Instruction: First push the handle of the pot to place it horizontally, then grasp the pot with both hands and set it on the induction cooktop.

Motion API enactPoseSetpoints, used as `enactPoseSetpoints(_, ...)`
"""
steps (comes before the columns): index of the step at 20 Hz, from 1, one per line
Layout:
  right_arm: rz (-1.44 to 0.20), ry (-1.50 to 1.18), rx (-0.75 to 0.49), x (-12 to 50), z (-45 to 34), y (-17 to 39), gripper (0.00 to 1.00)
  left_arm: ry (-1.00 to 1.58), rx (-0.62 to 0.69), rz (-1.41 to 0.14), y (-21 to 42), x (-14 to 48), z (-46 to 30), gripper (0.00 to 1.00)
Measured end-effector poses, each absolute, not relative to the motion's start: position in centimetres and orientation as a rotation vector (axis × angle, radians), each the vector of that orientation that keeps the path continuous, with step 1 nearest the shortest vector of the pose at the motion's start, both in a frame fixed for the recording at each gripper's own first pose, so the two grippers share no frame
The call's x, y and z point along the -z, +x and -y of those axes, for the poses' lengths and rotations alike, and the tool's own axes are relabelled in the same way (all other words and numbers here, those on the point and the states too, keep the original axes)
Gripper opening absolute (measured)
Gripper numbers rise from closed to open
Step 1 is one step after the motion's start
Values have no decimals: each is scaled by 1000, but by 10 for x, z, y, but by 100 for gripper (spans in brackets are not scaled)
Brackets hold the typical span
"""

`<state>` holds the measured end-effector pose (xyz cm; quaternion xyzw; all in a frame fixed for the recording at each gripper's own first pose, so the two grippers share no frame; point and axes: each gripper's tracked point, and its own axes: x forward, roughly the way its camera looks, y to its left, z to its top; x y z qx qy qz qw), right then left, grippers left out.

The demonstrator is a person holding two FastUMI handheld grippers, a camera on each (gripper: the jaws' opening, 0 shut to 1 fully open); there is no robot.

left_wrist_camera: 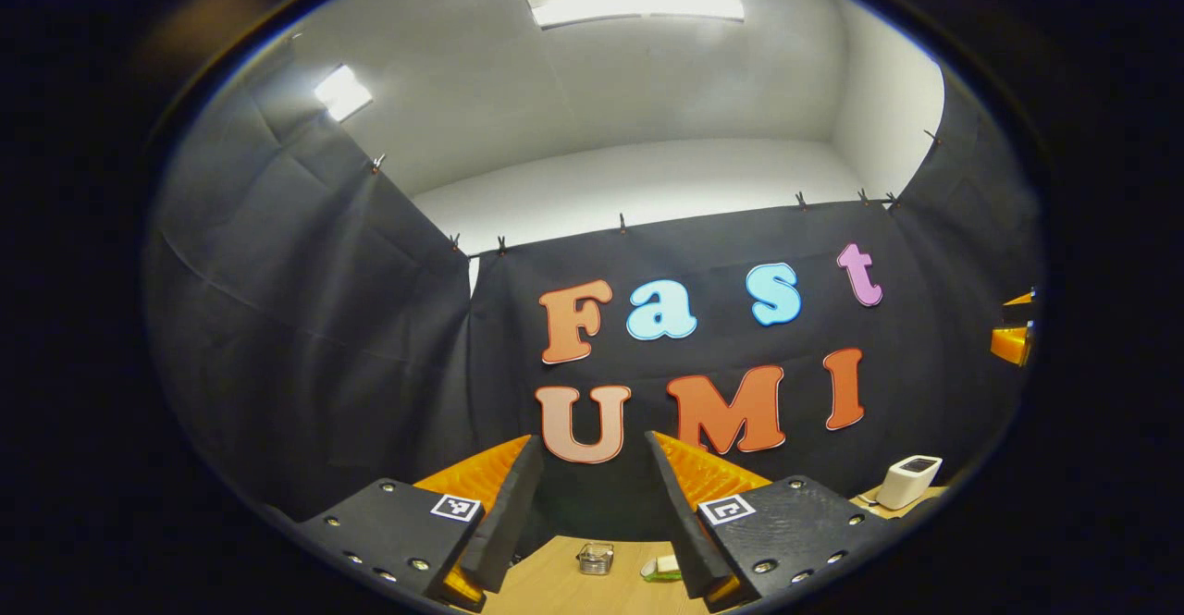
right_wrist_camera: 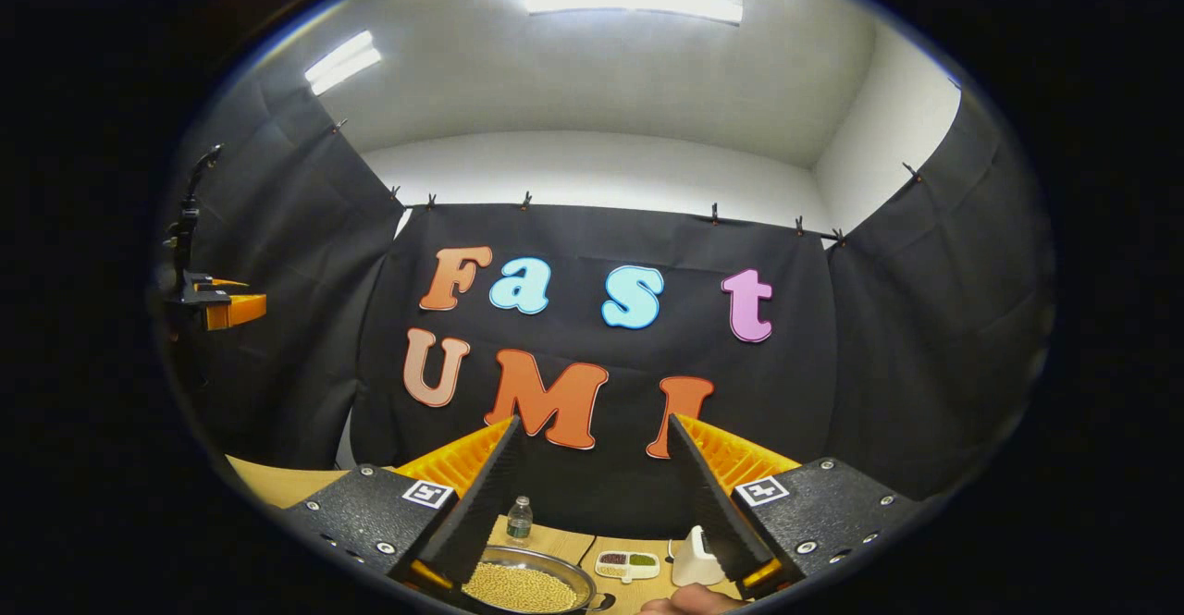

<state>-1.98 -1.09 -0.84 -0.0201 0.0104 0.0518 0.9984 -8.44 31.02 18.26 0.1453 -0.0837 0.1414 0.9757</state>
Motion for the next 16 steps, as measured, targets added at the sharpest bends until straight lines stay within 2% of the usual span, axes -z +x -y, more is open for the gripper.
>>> enactPoseSetpoints(6,-30,-25,-115,17,8,-17,97,262,-253,84,-70,-156,-313,71)
enactPoseSetpoints(7,-34,-25,-115,19,9,-15,95,260,-256,82,-70,-156,-314,71)
enactPoseSetpoints(13,-45,-8,-108,22,19,-13,95,303,-283,142,-63,-169,-319,71)
enactPoseSetpoints(15,-46,-6,-106,23,23,-14,95,299,-275,144,-60,-165,-314,94)
enactPoseSetpoints(16,-45,-4,-108,22,24,-13,95,299,-282,137,-59,-164,-311,91)
